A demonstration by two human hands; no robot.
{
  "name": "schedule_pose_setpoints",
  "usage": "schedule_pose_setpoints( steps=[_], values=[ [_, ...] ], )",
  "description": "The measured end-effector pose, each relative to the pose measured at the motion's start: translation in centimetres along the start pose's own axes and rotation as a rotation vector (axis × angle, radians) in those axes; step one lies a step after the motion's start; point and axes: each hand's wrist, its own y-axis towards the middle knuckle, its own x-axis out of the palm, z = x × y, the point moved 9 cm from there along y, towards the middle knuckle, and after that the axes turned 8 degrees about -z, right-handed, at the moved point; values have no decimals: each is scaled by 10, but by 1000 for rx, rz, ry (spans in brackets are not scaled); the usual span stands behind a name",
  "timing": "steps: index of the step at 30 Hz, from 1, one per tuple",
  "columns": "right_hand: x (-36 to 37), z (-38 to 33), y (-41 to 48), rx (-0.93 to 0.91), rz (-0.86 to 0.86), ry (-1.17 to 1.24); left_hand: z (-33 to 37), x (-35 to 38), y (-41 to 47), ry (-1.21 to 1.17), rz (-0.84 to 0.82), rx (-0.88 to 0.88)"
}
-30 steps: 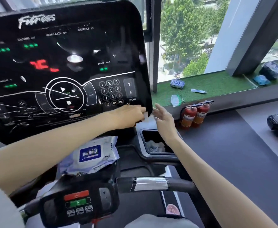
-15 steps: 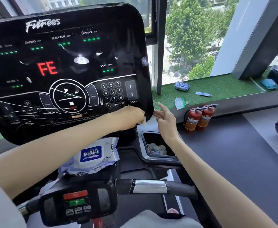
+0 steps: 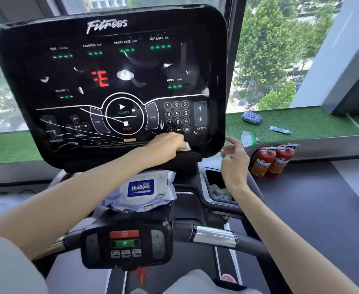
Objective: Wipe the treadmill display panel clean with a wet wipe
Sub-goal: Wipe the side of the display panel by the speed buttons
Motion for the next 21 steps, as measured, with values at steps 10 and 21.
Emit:
schedule_pose_setpoints(
  steps=[10,21],
  values=[
    [78,-62,-37,-305,-170,-268,-76,12,-77,18,66,-106],
    [144,-85,-75,-495,-273,-519,-118,9,-116,-157,148,-239]
  ],
)
